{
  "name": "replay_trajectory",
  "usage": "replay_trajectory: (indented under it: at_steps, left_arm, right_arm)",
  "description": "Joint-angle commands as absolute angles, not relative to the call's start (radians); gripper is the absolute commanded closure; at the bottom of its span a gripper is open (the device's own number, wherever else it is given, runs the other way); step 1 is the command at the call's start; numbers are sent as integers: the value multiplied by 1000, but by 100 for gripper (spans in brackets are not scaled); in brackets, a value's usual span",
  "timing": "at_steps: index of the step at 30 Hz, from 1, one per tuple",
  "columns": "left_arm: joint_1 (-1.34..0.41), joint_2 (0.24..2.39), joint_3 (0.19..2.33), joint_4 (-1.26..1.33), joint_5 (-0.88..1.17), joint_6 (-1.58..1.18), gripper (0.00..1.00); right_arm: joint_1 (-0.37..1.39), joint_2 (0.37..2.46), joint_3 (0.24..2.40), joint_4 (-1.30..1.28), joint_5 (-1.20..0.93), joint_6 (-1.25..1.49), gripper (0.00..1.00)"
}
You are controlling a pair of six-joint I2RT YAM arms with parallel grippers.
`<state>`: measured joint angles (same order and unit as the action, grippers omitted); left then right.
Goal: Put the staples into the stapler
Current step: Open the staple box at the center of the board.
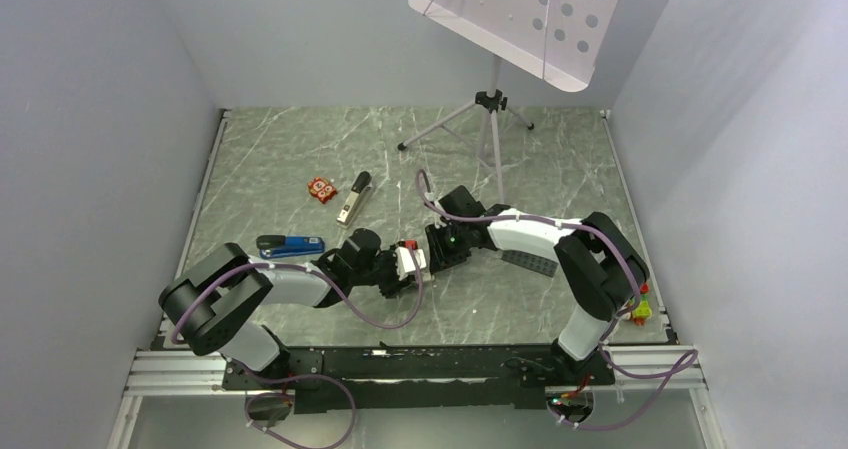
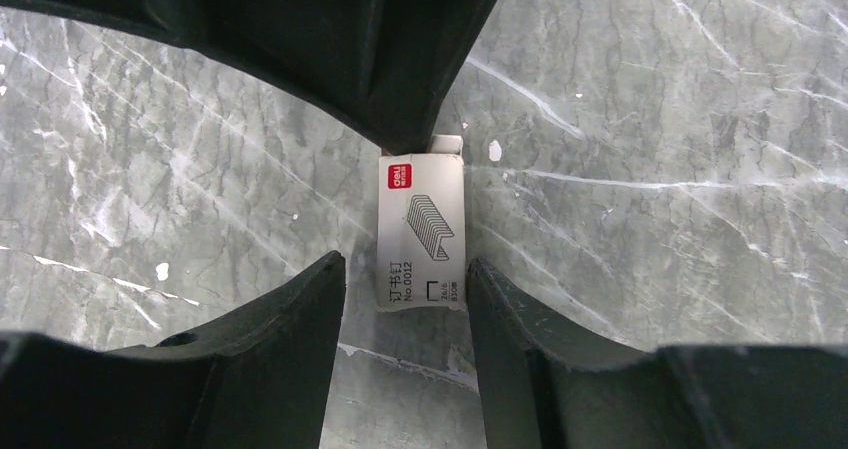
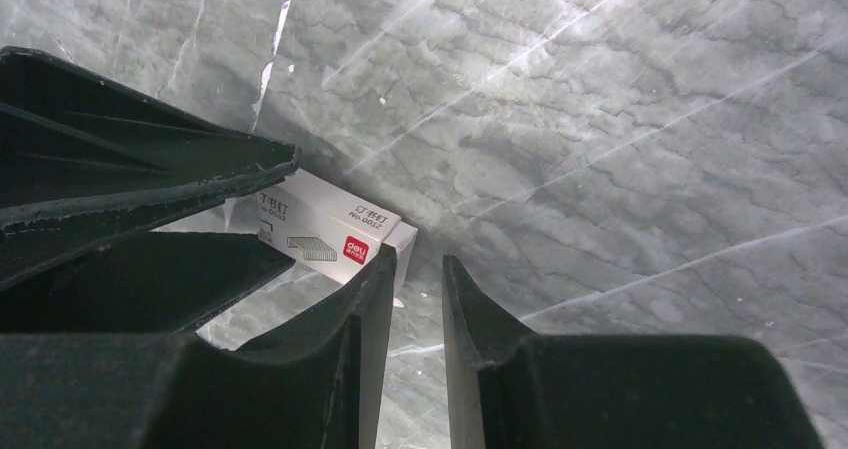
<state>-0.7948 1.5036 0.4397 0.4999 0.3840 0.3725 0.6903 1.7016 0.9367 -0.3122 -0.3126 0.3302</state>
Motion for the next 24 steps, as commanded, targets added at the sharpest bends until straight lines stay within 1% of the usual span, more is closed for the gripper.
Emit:
replay_trajectory:
  at_steps: [1, 11, 12, 13, 14, 17, 24]
  left_arm:
    - [-805, 1505, 455, 530, 384, 357, 47]
    - [-821, 1527, 456, 514, 377, 328, 49]
    - [-823, 1529, 456, 512, 373, 326, 50]
    - [-824, 1530, 457, 511, 371, 322, 51]
    - [-825, 1532, 457, 511, 370, 320, 52]
    - [-827, 1536, 460, 506, 370, 314, 57]
    - [-828, 1535, 461, 504, 358, 294, 62]
  right_arm:
    - [704, 1708, 980, -334, -282, 317, 72]
    - [717, 1712, 983, -339, -258, 305, 73]
    - [717, 1604, 984, -339, -258, 305, 73]
    - [719, 1697, 985, -340, -257, 304, 73]
    - [720, 1711, 985, -340, -256, 303, 74]
    - [724, 1710, 986, -342, -255, 299, 74]
    - [730, 1704, 986, -340, -242, 291, 76]
